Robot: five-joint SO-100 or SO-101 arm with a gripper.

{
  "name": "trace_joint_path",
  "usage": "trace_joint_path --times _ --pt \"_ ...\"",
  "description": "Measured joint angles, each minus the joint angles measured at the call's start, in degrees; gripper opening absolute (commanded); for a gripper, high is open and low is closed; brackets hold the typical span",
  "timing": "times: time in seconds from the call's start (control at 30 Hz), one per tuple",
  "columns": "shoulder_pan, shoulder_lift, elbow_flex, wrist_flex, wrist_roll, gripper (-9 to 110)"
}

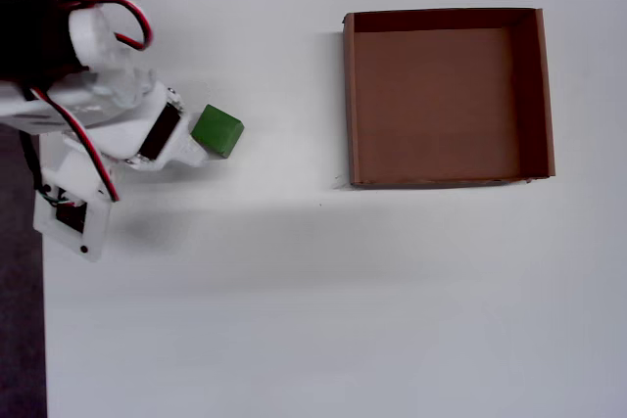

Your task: Grasp a green cube and put it in a box.

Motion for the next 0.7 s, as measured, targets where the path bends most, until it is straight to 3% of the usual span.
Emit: trace_joint_path --times 0.7 --pt "-4.6 -7.8 -1.8 0.1 0.4 23"
